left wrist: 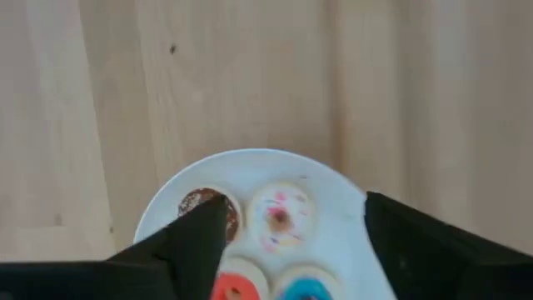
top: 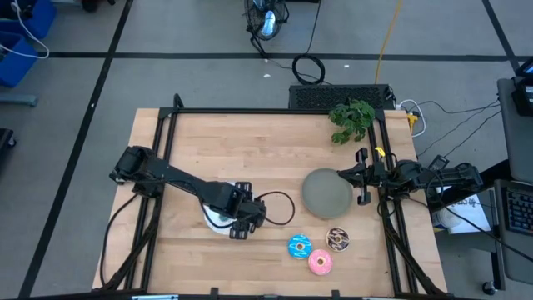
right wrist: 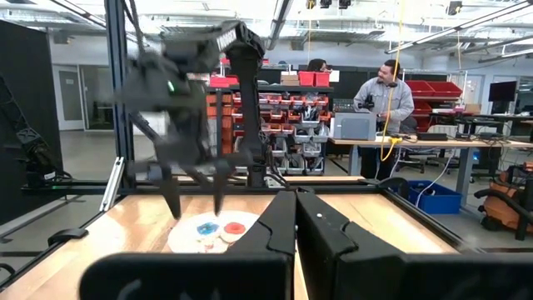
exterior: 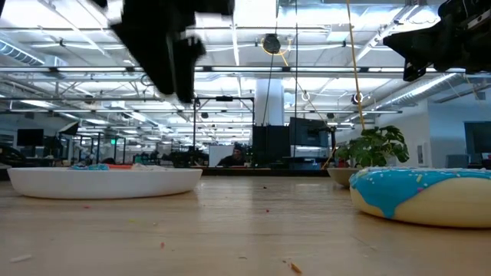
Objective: Pick & Place donuts
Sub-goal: Put the big brown donut on the gray plate, then put the big pink donut on the gray plate
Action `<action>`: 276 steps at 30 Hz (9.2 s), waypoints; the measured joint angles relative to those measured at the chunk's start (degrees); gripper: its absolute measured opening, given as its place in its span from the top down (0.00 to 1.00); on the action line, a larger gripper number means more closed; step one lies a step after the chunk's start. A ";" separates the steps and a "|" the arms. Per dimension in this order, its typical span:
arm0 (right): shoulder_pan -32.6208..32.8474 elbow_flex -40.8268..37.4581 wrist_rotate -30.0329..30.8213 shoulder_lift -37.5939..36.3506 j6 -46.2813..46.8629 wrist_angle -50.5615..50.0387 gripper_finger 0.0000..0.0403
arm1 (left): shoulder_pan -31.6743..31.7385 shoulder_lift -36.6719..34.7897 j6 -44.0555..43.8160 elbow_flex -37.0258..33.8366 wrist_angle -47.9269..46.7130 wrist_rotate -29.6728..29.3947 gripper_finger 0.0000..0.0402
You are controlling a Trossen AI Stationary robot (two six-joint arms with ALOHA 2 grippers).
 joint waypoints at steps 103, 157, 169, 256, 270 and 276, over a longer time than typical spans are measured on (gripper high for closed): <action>31.01 63.73 -1.45 82.34 40.73 -72.69 0.98 | 4.71 -66.97 26.98 -83.61 93.75 -23.92 0.90; 31.64 42.99 -4.80 83.29 38.23 -45.15 0.77 | 4.69 -66.97 27.42 -83.61 91.81 -23.99 0.90; 27.84 50.95 -6.42 79.13 30.95 -52.94 0.94 | 4.69 -66.97 28.07 -83.61 91.79 -23.99 0.90; 0.89 76.01 -6.45 85.09 26.47 -88.23 0.53 | 4.69 -66.96 31.70 -83.59 94.57 -23.70 0.90; 23.31 86.52 -9.05 94.02 34.69 -78.43 0.66 | 4.69 -66.95 31.11 -83.59 95.39 -23.70 0.90; 26.90 99.33 -9.23 105.50 28.97 -84.02 0.76 | 4.69 -66.95 31.13 -83.59 95.36 -23.72 0.90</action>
